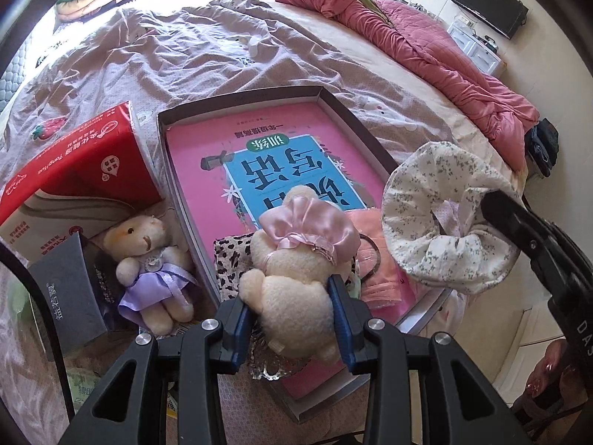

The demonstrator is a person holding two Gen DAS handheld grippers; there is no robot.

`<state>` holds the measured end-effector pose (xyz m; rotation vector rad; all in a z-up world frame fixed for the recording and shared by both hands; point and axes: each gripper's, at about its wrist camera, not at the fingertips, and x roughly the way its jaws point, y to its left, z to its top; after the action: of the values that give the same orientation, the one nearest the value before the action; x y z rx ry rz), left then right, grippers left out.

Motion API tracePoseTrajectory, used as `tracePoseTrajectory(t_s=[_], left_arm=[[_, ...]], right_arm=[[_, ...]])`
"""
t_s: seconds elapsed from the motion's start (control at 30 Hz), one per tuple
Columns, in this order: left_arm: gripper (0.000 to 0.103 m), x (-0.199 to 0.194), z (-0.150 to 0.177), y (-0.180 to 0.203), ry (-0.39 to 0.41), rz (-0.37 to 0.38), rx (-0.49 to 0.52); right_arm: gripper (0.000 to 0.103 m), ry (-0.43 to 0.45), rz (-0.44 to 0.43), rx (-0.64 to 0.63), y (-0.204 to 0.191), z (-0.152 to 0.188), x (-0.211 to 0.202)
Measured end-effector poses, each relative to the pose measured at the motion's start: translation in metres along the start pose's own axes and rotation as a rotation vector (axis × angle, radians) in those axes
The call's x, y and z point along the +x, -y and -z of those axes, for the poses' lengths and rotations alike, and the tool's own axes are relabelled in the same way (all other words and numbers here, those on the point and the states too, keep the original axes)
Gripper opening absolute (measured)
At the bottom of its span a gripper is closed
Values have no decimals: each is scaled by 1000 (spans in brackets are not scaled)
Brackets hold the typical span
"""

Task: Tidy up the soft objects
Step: 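Carry the bear with the left gripper while the right gripper carries the scrunchie over the tray, then open the right gripper to drop the scrunchie while the left gripper releases the bear onto the tray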

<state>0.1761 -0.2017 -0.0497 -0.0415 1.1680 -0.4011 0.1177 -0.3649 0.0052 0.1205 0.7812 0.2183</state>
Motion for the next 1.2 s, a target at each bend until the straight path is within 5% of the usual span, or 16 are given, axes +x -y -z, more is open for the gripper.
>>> tracePoseTrajectory(t_s=[0.37, 0.83, 1.2], left_arm=[[39, 2, 1, -7, 4, 10, -21], [39, 0, 3, -7, 9, 34, -32], [39, -4, 3, -8, 16, 40, -40]], right_arm=[[11, -69, -39, 83, 8, 24, 29], [14, -128, 85, 77, 19, 35, 39], [27, -144, 99, 74, 17, 35, 42]])
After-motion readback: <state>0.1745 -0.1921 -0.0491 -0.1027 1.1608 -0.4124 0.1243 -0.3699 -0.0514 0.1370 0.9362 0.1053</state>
